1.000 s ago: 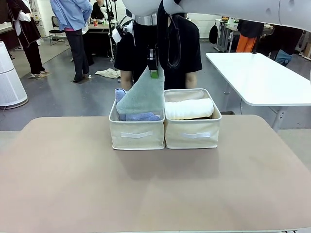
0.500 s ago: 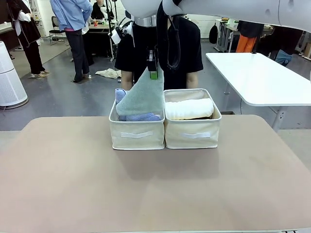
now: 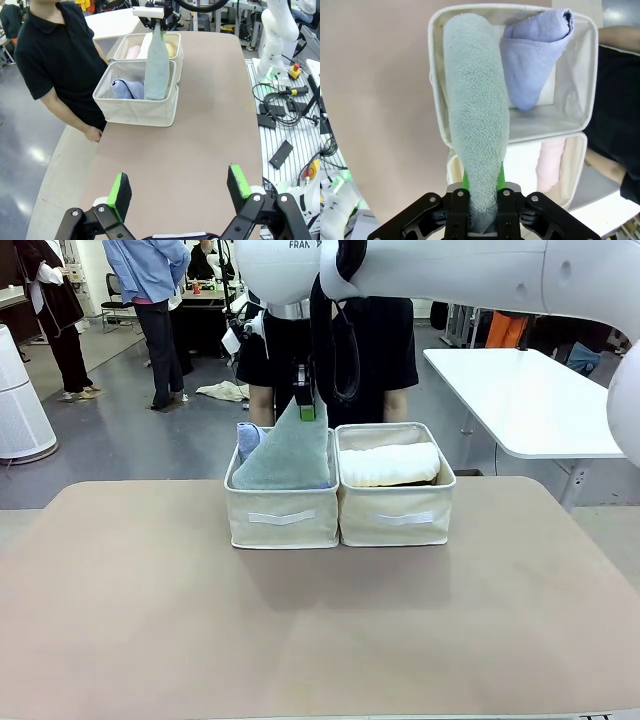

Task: Sort the towels based on their folding style.
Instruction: Pick up another triangle-folded towel from the table and place it in the left Fabric basket.

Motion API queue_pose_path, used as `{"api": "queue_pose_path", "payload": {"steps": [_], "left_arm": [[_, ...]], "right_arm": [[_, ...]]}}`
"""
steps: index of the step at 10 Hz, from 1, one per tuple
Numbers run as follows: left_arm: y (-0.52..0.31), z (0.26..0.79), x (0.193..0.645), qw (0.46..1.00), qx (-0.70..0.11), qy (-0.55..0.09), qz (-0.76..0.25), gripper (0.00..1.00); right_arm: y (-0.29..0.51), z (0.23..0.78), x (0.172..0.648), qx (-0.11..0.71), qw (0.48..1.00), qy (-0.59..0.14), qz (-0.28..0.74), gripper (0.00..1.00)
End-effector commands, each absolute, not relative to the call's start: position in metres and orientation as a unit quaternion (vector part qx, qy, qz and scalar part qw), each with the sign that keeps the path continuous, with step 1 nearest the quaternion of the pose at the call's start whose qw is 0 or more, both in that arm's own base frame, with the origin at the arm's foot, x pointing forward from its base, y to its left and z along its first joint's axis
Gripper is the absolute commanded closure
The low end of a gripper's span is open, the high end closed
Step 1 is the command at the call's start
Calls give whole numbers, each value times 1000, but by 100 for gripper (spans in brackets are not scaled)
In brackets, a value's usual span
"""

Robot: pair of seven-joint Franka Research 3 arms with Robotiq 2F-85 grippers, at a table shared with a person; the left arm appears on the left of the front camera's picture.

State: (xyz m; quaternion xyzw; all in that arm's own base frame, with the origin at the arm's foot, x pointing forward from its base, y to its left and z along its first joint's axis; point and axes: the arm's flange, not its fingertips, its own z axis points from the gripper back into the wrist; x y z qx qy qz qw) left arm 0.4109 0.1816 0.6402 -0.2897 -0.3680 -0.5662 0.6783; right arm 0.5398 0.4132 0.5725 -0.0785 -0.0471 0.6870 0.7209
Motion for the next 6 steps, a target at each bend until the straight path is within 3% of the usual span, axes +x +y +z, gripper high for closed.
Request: {"api": "queue_pose_path", "payload": {"steps": [1, 6], "left_arm": [[183, 642, 409, 675, -291, -370, -568, 0], [183, 642, 409, 675, -291, -370, -568, 0]], "right_arm": [[417, 574, 555, -76, 714, -53, 694, 81], [420, 553, 556, -63, 703, -29, 708, 81]]}}
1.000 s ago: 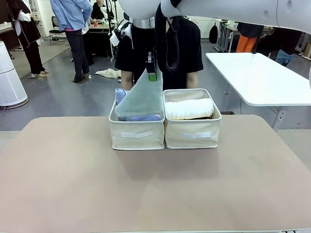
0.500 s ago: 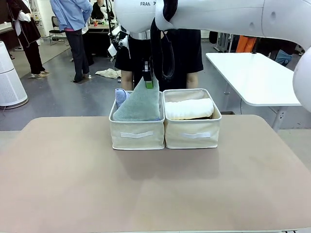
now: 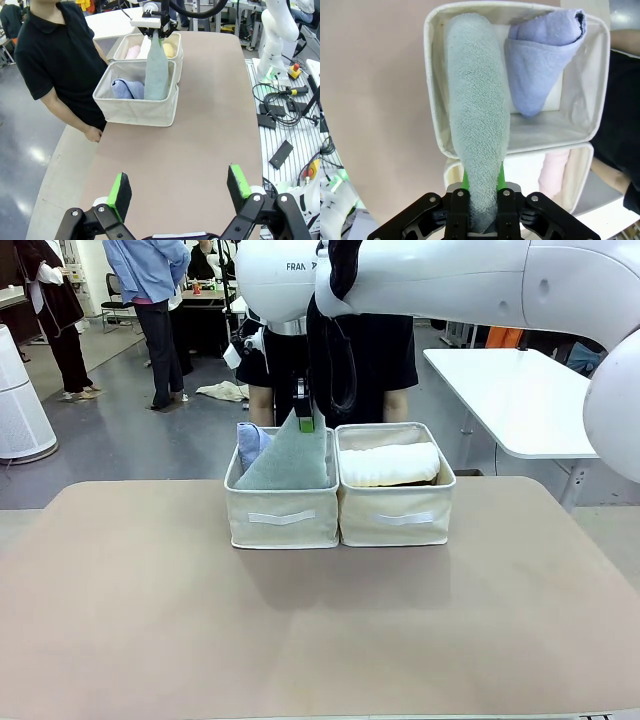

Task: Sort the towels based on their folding style.
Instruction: Pick up another triangle-folded towel from the table and place it in the left Fabric basket.

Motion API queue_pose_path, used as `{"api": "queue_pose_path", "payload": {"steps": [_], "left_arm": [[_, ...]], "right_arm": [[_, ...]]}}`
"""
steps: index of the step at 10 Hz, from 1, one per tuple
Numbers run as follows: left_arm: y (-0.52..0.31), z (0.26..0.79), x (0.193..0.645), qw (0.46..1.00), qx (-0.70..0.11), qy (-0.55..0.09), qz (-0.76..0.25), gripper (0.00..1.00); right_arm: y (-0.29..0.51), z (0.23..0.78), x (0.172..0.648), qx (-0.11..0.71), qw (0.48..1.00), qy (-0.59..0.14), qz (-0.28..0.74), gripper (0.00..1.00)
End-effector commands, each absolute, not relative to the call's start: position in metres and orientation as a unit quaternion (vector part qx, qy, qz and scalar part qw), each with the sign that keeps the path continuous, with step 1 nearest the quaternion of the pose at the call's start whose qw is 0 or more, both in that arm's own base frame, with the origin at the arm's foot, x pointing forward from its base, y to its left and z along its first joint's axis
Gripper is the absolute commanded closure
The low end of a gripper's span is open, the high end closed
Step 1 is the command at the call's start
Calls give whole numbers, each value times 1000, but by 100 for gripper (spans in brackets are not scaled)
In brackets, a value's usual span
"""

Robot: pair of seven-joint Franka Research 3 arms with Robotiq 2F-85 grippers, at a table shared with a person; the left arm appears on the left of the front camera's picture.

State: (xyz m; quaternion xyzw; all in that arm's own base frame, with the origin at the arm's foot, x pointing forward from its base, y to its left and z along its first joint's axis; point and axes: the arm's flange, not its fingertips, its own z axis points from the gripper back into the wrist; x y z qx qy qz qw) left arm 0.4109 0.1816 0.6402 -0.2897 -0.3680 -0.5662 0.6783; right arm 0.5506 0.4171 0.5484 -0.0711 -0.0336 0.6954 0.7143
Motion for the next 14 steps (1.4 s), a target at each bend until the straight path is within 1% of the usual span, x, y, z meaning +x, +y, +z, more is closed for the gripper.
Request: {"api": "queue_pose_path", "payload": {"steps": [1, 7, 14], "left_arm": [[183, 642, 409, 675, -291, -370, -568, 0], [183, 642, 409, 675, -291, -370, -568, 0], [183, 642, 409, 675, -291, -370, -568, 0]], "right_arm": [[421, 548, 555, -58, 701, -22, 710, 81], [422, 510, 554, -47, 694, 31, 718, 81], [426, 480, 561, -39, 687, 52, 724, 81]]}}
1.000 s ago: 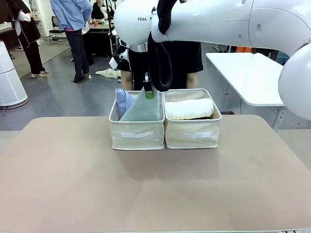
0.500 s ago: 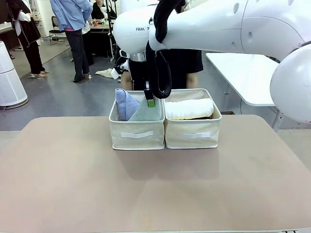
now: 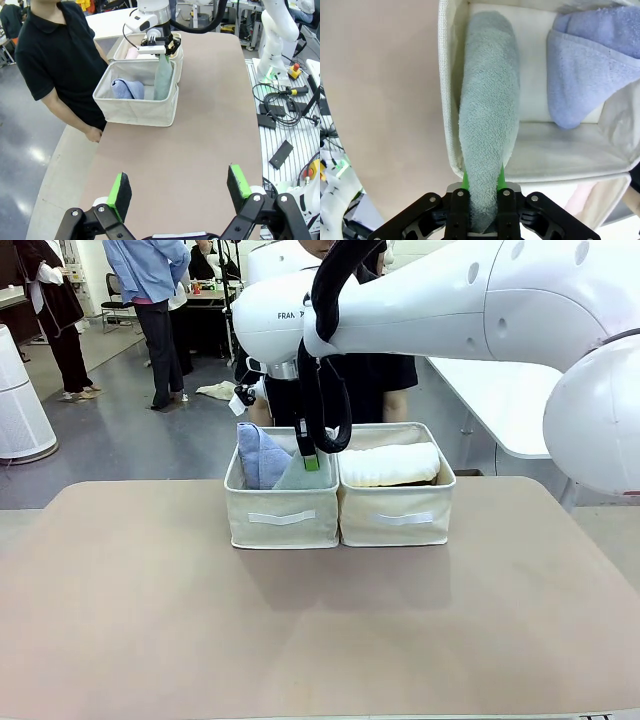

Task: Sort the towels based on their folding style.
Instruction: Pick up another triangle-folded towel from the table and place it in the left Fabric basket.

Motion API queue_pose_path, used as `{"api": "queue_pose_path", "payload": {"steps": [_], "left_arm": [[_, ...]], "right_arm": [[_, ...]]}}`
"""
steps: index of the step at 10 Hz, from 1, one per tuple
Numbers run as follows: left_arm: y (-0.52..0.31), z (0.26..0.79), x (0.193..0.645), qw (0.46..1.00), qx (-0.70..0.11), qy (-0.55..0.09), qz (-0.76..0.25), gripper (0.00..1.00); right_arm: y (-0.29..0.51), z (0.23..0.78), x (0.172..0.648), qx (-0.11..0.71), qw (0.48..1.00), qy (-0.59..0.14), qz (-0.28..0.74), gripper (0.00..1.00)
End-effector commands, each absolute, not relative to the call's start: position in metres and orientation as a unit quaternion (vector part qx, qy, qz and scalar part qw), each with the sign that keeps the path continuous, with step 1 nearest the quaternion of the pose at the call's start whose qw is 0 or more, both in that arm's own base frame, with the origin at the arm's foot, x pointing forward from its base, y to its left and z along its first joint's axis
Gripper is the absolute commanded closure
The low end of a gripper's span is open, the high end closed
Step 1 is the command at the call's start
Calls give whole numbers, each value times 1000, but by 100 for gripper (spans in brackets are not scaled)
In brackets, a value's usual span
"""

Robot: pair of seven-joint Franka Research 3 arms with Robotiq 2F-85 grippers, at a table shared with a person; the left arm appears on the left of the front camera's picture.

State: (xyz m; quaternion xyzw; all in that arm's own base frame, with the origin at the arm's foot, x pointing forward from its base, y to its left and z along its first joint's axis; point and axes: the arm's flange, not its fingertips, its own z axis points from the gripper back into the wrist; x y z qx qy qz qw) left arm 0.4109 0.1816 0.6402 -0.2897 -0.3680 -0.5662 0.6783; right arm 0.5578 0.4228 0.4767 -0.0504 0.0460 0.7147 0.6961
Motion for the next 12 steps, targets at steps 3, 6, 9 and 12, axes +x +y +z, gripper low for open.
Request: {"api": "queue_pose_path", "payload": {"steps": [3, 6, 9, 12], "left_arm": [[183, 642, 409, 675, -291, -370, -568, 0], [183, 642, 409, 675, -291, -370, -568, 0], [183, 642, 409, 675, -291, -370, -568, 0], [183, 642, 409, 675, -291, -370, -568, 0]], "right_arm": [[426, 471, 562, -33, 684, 55, 727, 81], [427, 454, 566, -22, 679, 70, 730, 81], [429, 453, 567, -21, 675, 68, 734, 81], [428, 453, 567, -15, 673, 66, 737, 61]]}}
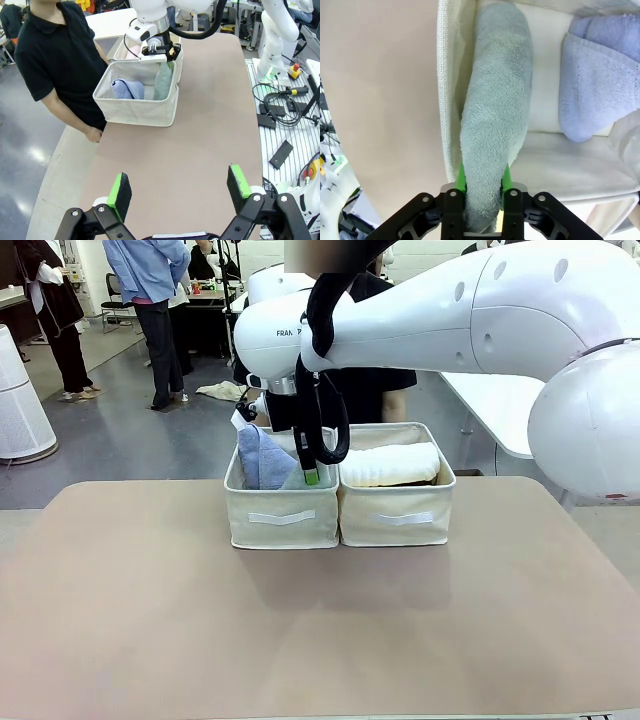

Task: Sort the towels based on their folding style.
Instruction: Pick up another triangle-folded towel from the table and place it in the left Fabric basket.

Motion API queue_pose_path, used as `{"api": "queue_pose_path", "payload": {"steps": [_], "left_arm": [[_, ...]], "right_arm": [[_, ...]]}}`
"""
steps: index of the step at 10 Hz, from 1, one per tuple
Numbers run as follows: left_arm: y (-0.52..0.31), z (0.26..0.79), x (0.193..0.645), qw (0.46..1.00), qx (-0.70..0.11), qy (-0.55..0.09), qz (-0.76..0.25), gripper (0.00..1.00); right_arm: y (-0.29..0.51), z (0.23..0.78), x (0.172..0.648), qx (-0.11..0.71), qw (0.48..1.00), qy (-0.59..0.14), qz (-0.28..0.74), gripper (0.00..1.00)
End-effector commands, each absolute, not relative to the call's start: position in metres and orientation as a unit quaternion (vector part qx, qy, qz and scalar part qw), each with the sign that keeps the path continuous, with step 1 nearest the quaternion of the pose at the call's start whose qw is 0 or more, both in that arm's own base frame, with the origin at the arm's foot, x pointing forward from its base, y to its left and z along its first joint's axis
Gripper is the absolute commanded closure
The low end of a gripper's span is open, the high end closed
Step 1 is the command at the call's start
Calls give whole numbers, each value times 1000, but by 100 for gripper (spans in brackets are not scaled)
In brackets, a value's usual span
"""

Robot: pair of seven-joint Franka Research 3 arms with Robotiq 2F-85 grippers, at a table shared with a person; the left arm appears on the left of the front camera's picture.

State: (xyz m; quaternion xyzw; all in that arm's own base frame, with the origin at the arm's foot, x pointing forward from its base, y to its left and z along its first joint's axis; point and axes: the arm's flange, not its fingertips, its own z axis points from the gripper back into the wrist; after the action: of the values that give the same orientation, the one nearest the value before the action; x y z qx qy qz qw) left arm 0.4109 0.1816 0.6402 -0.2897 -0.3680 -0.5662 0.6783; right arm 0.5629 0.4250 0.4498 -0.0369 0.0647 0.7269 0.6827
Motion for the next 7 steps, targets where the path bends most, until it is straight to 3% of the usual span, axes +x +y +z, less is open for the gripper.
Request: {"api": "queue_pose_path", "payload": {"steps": [1, 5, 6, 7], "left_arm": [[183, 642, 409, 675, -291, -370, -568, 0], [183, 642, 409, 675, -291, -370, -568, 0], [183, 642, 409, 675, -291, -370, -568, 0], [183, 642, 409, 675, -291, -370, -568, 0]], "right_arm": [[428, 454, 567, -16, 673, 65, 737, 48], [425, 454, 568, -12, 674, 67, 735, 8], [425, 454, 567, -11, 673, 67, 736, 1], [426, 455, 567, -11, 672, 65, 737, 0]]}}
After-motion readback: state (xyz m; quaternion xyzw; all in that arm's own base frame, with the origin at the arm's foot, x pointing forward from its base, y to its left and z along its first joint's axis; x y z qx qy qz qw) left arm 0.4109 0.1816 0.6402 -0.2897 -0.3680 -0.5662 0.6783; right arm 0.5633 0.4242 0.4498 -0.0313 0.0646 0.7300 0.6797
